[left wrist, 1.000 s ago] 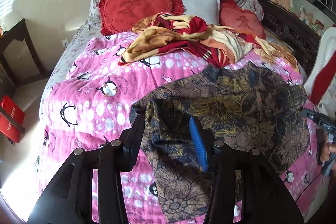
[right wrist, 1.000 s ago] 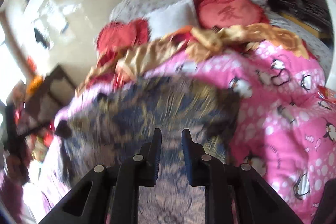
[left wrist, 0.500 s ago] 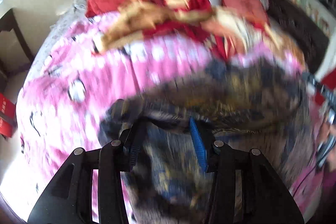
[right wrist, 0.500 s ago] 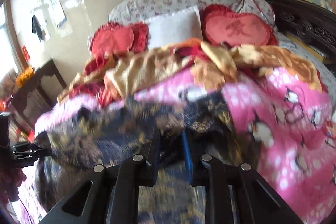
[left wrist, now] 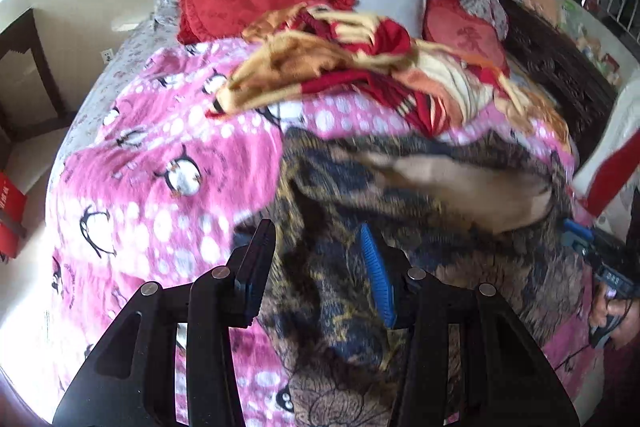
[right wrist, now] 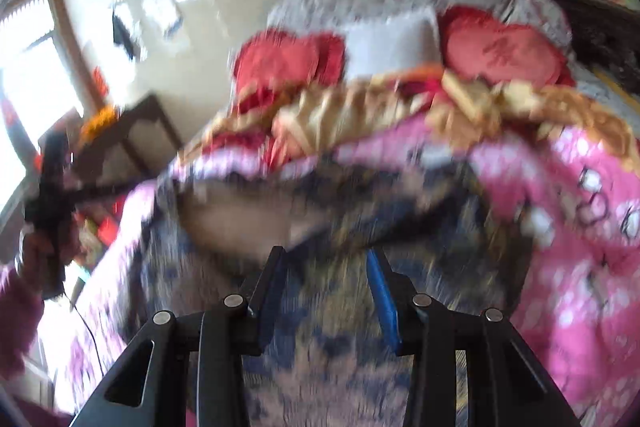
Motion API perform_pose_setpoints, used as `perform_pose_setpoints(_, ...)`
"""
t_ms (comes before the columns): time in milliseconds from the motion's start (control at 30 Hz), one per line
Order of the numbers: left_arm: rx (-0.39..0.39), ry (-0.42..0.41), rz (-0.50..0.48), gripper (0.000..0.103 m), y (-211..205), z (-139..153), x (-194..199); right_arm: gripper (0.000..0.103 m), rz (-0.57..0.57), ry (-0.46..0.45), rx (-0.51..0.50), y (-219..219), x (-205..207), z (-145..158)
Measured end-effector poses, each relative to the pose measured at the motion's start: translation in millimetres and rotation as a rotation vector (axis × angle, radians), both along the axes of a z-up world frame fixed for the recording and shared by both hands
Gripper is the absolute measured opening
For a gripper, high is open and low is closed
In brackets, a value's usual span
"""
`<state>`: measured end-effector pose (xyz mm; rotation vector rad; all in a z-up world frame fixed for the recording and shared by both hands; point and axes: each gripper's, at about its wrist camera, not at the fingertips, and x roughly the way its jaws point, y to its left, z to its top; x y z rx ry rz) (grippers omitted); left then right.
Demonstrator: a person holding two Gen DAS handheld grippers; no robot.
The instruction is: Fold small clothes
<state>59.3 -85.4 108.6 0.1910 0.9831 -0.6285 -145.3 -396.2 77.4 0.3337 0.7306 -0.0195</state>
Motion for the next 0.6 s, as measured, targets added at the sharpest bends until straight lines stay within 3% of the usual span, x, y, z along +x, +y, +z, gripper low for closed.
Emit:
perform_pose_setpoints(100,0.111,0.033,-0.067,0.044,-26.8,-30.7,-10.7,0.04,0.029,0.091,-0.089,14.5,20.1,-26.9)
perform_pose_setpoints(167,0.131,0.04,-0.074,0.044,-44.9,-40.5,-3.5,0.04,-0.005,0.062,-0.104,11.2,45.4,-27.4)
perform_pose_setpoints(233,0.095,0.031,-0.025,0.044,-55.1,-38.5,16.0,0.04,-0.069,0.001,-0.093,0.2,72.6,-14.3)
perform_pose_setpoints(367,-0.014,0.087,0.111,0.044,-43.2,-26.0,54.9,0.04,-0.202,0.006,-0.072,-34.2,113.0,-1.6)
perform_pose_setpoints(467,-0.025,0.084,0.097,0.044,-26.0,-18.9,52.1,0.044,-0.256,-0.041,-0.001,-57.1,94.6,13.0)
perform_pose_setpoints(500,-0.008,0.071,0.09,0.044,-22.4,-18.4,48.4,0.051,-0.277,-0.049,-0.014,-60.9,78.7,16.6)
perform_pose_setpoints(600,0.021,0.072,0.071,0.044,-8.1,-23.7,34.3,0.055,-0.313,-0.028,-0.056,-70.1,44.6,12.4)
